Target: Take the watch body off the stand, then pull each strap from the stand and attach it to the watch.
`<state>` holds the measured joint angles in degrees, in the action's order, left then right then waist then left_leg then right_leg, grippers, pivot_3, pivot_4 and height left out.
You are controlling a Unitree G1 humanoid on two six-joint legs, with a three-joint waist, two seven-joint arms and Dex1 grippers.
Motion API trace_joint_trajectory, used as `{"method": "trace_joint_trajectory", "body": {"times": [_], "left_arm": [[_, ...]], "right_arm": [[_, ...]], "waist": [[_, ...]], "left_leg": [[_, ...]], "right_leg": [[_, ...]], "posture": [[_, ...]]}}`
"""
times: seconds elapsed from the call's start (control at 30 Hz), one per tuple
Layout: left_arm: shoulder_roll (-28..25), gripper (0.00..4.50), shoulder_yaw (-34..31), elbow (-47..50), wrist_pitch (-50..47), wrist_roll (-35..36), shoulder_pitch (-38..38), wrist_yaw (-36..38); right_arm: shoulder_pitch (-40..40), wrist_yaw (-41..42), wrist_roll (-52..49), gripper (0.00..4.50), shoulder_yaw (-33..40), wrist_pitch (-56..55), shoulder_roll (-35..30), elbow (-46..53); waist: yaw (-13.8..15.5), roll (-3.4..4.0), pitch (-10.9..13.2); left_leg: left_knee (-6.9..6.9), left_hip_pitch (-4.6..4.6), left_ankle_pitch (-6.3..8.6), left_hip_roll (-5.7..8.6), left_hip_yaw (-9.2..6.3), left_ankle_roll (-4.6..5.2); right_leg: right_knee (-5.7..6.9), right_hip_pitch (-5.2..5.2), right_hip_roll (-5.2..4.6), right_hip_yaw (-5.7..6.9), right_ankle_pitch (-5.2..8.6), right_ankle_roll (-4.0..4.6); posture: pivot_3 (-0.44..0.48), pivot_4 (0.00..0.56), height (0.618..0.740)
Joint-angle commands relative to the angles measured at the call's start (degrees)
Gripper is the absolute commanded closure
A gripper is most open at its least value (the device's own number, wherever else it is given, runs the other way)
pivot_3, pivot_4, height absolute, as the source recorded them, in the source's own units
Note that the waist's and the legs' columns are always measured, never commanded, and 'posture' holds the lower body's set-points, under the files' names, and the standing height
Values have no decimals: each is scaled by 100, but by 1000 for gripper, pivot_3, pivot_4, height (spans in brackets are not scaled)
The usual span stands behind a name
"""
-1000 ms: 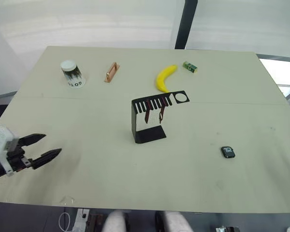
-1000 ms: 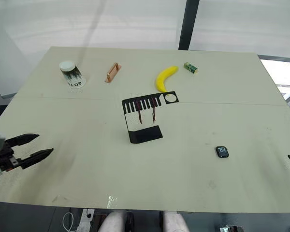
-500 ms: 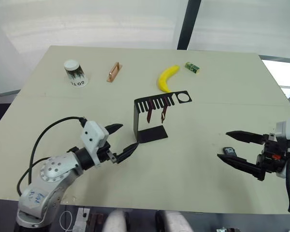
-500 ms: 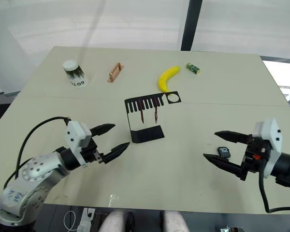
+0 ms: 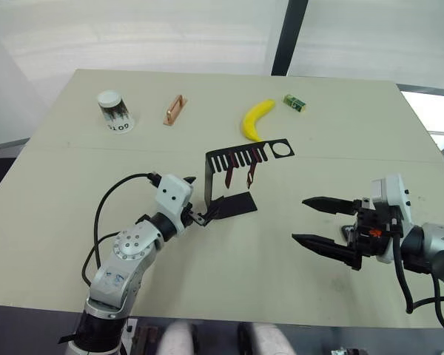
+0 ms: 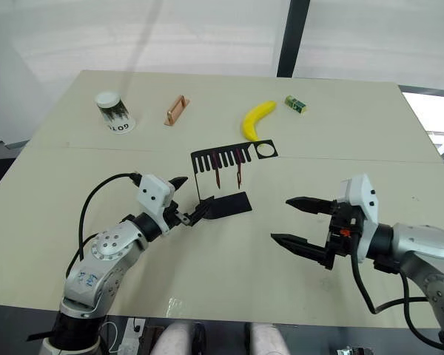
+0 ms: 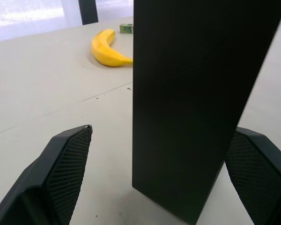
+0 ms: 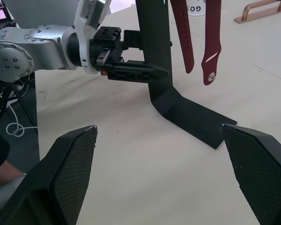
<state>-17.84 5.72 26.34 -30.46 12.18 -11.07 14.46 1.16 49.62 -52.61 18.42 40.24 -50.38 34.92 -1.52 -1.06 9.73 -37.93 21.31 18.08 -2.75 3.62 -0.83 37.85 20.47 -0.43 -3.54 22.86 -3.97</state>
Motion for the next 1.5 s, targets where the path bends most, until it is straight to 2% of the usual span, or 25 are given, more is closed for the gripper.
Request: {"method": "trace_joint_trajectory", "body": {"times": [0.03,0.1,0.13,0.2,0.27,0.5,0.7,0.73,0.77,0.8,0.87,1.5], "left_arm": [[48,0,-59,143,12,-186,-80,-147],[78,0,-88,156,22,-220,-79,-171],[102,247,-108,190,46,-192,-68,-157],[113,804,-104,237,31,-193,-50,-136],[123,1754,-82,253,-35,-195,-58,-117],[145,1754,-60,11,115,-318,-257,-111],[394,1754,-204,-242,102,-204,-388,-152],[453,2176,-214,-293,106,-192,-425,-157],[499,2308,-217,-329,116,-199,-451,-159],[513,2667,-201,-348,154,-242,-466,-158],[538,3572,-170,-372,189,-296,-470,-158],[624,3572,-109,-706,335,-400,-770,-68]], "right_arm": [[115,-280,-26,48,45,-132,204,168],[151,-342,-71,48,-4,-133,301,228],[168,-344,-89,15,-38,-136,328,292],[201,-368,-125,0,-76,-126,370,376],[217,-378,-132,0,-90,-121,380,391],[221,-356,-28,0,-197,-154,373,388],[229,-355,26,0,-286,-140,334,486],[243,-378,-7,0,-328,-120,351,538],[258,-406,-36,0,-360,-100,370,584],[274,-429,-61,0,-374,-88,384,612],[312,-478,-83,0,-389,-75,396,614],[426,-692,-105,0,-439,-50,379,561]], "waist": [[-4,-1,-1],[-2,-1,-1],[-1,-1,-1],[0,-1,-1],[-4,-1,-1],[4,-1,-1],[-2,-1,0],[1,-1,0],[4,-1,0],[4,-1,0],[-4,-1,0],[-4,-2,0]], "left_leg": [[0,-1,0,0,0,0],[-1,-1,0,0,0,0],[0,-1,0,0,0,0],[0,-1,0,0,0,0],[0,0,0,0,0,0],[0,0,0,1,-1,0],[0,0,0,0,0,0],[0,0,0,0,0,0],[0,0,0,0,0,0],[0,0,0,0,-1,0],[0,0,0,0,-1,0],[0,1,0,1,0,0]], "right_leg": [[0,0,0,0,0,0],[2,0,0,-1,0,0],[2,0,0,0,0,0],[2,0,-2,0,0,0],[1,0,-1,0,0,0],[0,0,-2,1,0,0],[1,0,-2,2,0,0],[1,0,-2,2,0,0],[1,0,-2,2,0,0],[1,0,-2,2,0,0],[0,0,-2,2,0,0],[-1,0,-2,2,0,0]], "posture": [[0,150,740],[0,150,740],[0,150,740],[0,150,740],[0,150,740],[0,150,740],[0,150,740],[0,150,740],[0,150,740],[0,150,740],[0,150,740],[0,150,740]]}}
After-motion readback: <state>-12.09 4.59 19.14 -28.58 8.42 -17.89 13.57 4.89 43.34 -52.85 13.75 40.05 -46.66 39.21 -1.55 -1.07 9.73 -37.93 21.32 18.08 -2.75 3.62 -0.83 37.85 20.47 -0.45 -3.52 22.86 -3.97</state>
